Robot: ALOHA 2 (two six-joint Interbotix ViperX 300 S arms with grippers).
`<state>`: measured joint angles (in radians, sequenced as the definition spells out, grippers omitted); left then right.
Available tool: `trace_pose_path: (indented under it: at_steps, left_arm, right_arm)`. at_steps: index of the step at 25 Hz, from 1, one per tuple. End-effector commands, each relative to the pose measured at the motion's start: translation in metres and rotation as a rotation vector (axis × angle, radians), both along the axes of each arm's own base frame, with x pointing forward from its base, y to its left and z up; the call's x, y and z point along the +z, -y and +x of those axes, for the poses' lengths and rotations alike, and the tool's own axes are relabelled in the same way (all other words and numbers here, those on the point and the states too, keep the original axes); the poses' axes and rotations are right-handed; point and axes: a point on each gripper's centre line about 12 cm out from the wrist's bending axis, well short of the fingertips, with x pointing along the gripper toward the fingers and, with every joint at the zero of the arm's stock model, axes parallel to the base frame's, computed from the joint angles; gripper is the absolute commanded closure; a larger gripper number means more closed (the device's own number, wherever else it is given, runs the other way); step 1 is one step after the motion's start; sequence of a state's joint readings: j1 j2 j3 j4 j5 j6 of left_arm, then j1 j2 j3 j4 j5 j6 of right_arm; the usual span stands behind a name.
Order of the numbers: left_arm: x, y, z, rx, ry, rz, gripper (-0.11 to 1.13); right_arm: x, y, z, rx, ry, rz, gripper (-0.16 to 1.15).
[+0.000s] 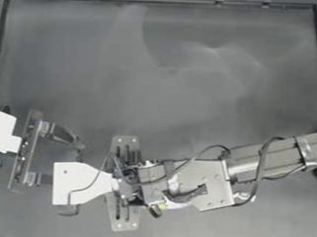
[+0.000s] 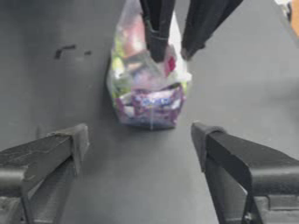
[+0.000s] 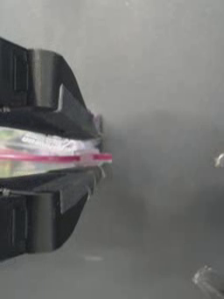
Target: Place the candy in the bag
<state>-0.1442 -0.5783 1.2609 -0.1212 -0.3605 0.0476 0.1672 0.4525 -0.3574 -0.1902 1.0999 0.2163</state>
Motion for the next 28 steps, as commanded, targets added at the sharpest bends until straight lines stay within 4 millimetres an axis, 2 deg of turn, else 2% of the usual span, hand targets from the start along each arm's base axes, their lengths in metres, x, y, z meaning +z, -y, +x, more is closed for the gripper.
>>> trace_pose_path:
  at_steps: [1,10,16,28]
  left_arm:
    - [0.006,0.0,0.002,0.0,0.024,-0.003,0.02]
    - [0.006,0.001,0.002,-0.001,0.024,-0.004,0.02]
    - [0.006,0.001,0.002,-0.001,0.024,-0.004,0.02]
    - [0.005,0.0,0.008,0.02,0.051,-0.02,0.02]
  right_arm:
    - [0.023,0.0,0.0,0.002,0.052,-0.002,0.42]
    - [0.021,0.005,-0.002,0.002,0.033,-0.055,0.66]
    - [0.02,0.005,-0.004,0.008,0.028,-0.07,0.92]
    - [0.037,0.005,-0.01,0.008,0.068,-0.052,0.93]
